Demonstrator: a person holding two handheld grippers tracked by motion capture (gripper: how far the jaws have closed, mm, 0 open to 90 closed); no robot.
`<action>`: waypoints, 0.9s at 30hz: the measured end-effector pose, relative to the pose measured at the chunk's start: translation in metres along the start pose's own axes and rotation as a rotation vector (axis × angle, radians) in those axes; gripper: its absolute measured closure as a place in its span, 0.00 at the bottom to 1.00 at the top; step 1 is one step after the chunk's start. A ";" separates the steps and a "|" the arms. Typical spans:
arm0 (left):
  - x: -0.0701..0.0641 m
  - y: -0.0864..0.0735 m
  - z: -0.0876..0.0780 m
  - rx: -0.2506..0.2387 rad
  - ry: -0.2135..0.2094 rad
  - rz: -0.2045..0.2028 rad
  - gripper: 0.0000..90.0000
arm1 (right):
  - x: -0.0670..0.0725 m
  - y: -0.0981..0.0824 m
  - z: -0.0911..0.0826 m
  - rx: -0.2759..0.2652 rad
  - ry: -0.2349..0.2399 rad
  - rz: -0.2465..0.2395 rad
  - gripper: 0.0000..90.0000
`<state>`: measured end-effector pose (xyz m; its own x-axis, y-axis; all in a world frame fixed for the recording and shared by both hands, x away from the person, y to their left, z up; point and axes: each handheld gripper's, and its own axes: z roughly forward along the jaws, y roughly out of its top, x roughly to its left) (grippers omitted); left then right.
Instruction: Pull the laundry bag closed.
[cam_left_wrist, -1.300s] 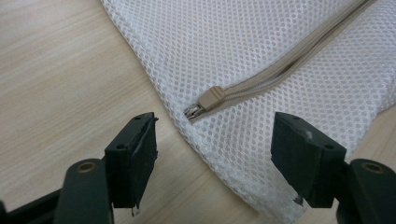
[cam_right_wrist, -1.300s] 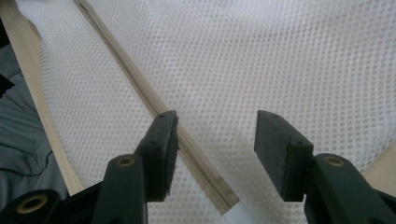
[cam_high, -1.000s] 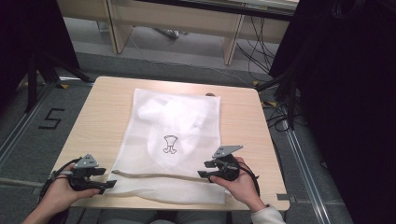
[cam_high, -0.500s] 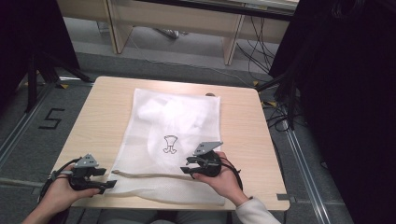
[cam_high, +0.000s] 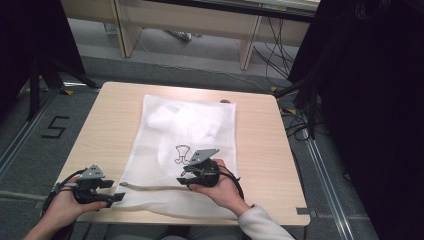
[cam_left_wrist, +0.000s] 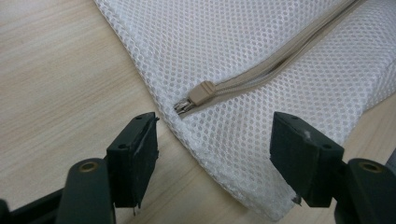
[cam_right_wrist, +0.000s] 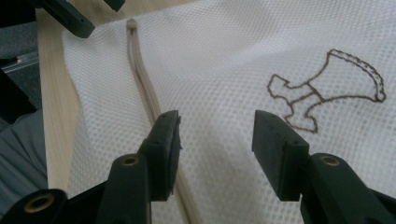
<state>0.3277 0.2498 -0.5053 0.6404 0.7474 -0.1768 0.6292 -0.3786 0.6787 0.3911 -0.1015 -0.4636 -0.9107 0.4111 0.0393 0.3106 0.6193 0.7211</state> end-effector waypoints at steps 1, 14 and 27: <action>0.000 0.000 0.000 0.001 0.000 0.000 0.35 | 0.001 0.002 0.001 0.008 0.009 -0.001 0.58; -0.001 0.000 0.000 -0.001 -0.011 -0.007 0.35 | 0.018 0.033 0.033 0.017 0.047 -0.058 0.65; 0.000 -0.001 0.000 0.005 -0.022 -0.002 0.35 | 0.034 0.063 0.071 0.067 0.105 -0.093 0.76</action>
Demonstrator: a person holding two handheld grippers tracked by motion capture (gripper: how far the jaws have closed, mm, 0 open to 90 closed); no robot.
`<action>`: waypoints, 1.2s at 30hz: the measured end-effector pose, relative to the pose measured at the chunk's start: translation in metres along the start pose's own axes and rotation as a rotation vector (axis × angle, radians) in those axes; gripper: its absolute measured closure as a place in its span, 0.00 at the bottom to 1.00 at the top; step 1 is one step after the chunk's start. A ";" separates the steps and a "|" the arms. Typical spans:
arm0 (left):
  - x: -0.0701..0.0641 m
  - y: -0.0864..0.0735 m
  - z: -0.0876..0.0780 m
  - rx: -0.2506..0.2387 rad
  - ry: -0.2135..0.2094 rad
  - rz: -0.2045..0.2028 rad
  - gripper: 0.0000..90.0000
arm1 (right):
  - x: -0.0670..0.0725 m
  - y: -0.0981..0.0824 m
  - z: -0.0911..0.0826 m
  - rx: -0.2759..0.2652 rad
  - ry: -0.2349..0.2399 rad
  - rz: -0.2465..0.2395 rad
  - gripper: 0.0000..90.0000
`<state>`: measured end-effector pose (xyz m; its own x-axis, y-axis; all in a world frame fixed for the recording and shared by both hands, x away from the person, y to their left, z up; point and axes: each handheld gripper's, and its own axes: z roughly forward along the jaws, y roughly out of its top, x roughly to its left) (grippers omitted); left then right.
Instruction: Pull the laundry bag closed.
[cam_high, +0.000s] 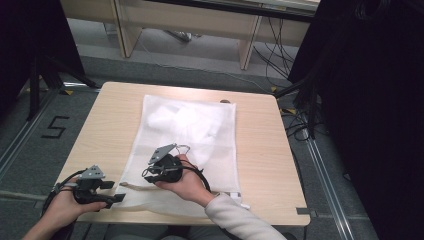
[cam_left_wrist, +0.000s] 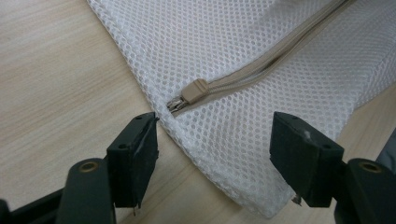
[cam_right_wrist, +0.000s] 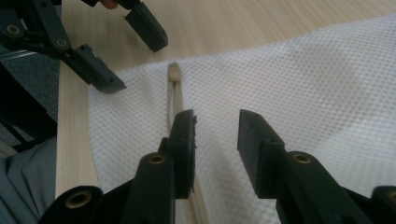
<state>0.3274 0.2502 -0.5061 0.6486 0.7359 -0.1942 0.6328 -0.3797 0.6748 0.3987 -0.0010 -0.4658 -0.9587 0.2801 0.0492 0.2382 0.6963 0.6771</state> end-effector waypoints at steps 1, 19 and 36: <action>0.000 0.000 0.000 0.000 0.000 0.000 0.35 | 0.000 0.000 0.000 0.000 0.000 0.000 0.76; 0.002 -0.002 0.000 0.020 -0.010 0.002 0.35 | 0.006 0.027 0.052 0.055 0.070 0.021 0.83; 0.001 -0.002 -0.001 0.030 -0.006 0.009 0.36 | 0.011 0.033 0.079 0.085 0.110 0.062 0.86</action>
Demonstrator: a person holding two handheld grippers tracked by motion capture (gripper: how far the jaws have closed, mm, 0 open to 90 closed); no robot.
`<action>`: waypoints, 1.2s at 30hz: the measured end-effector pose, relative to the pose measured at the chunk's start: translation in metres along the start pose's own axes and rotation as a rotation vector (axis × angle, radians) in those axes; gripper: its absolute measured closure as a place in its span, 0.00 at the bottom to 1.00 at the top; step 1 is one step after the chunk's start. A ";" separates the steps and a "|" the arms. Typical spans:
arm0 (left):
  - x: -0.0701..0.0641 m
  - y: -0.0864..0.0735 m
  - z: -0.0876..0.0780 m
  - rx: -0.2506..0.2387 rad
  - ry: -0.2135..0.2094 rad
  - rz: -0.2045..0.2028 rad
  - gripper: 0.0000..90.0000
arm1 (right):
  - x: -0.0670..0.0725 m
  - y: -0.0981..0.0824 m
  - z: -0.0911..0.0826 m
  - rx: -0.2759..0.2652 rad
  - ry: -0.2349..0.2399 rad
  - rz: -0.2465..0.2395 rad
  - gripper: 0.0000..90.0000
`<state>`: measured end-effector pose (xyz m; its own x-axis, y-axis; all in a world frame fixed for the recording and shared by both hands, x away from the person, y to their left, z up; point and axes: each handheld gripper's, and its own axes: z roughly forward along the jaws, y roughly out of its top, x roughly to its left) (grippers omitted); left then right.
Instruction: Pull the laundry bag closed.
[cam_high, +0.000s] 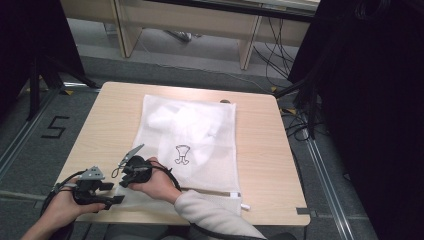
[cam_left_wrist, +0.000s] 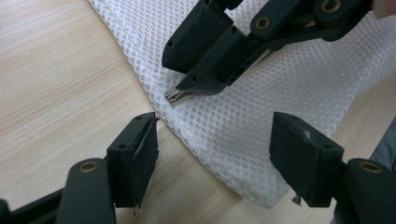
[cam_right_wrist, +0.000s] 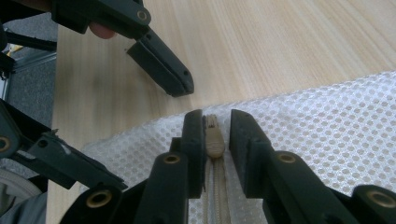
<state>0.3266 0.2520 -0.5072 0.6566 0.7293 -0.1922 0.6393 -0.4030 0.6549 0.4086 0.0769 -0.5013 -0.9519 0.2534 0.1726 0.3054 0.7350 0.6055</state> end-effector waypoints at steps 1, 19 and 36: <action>0.000 0.000 0.000 0.003 0.002 0.000 0.36 | 0.000 0.000 0.000 -0.001 0.003 0.006 0.88; 0.000 0.002 0.006 -0.023 -0.073 -0.047 0.56 | 0.007 0.011 -0.030 -0.023 -0.008 -0.040 0.91; -0.001 0.007 0.004 -0.020 -0.116 -0.091 0.95 | 0.008 0.000 -0.030 0.012 0.000 -0.040 0.91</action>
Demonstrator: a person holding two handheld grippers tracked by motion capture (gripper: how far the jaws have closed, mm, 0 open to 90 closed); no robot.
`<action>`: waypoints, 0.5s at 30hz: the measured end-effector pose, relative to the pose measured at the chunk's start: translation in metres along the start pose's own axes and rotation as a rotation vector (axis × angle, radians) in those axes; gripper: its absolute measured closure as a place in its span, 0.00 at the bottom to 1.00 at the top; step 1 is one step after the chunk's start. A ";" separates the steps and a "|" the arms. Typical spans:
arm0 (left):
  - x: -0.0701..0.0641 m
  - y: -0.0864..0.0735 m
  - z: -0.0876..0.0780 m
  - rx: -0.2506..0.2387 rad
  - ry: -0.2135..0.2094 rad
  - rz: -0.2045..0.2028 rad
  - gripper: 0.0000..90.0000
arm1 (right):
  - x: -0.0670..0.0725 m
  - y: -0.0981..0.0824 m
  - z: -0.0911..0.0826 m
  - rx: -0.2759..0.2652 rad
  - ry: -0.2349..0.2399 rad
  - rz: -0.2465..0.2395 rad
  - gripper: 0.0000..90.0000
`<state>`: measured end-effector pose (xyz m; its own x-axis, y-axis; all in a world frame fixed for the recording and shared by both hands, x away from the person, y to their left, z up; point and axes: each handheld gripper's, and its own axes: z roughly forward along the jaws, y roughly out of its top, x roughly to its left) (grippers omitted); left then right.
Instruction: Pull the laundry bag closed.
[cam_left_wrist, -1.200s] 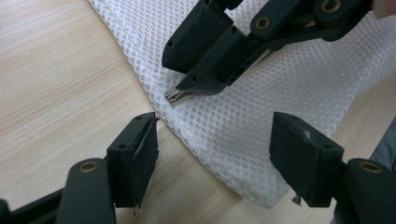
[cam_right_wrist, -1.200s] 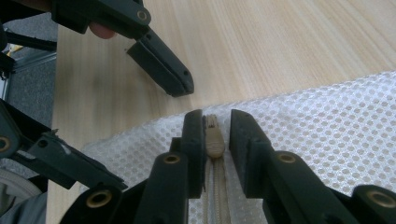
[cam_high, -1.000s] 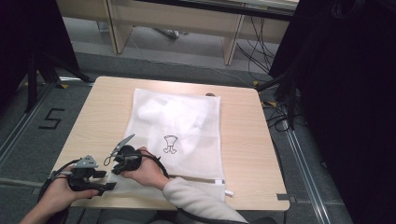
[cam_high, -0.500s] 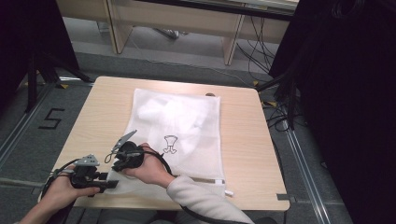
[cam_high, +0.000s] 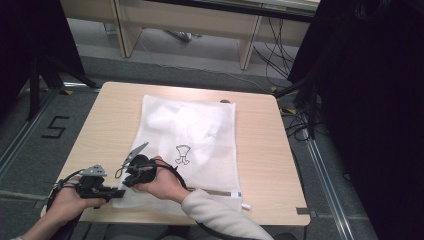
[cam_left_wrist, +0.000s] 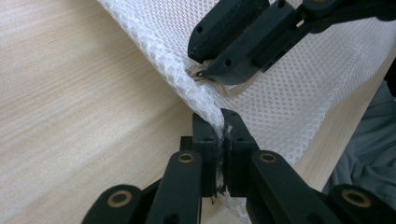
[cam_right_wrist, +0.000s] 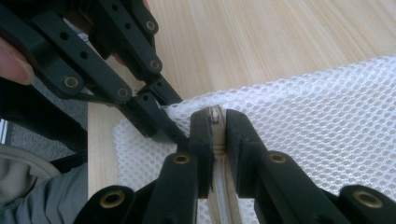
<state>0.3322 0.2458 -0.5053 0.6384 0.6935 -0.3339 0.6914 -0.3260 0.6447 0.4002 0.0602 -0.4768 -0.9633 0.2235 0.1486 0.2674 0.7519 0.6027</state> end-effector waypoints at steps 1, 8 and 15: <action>0.000 0.000 0.000 -0.002 0.003 -0.006 0.95 | 0.000 0.000 0.000 0.006 -0.003 -0.002 0.91; 0.000 0.000 -0.002 -0.006 -0.008 -0.023 0.96 | 0.001 -0.004 -0.002 0.029 -0.006 -0.019 0.91; -0.001 0.000 -0.003 -0.013 -0.005 -0.030 0.96 | 0.004 -0.008 -0.002 0.063 -0.018 -0.019 0.91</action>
<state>0.3311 0.2469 -0.5032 0.6188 0.6999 -0.3568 0.7060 -0.2962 0.6433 0.3946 0.0544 -0.4795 -0.9679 0.2194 0.1227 0.2502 0.7936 0.5546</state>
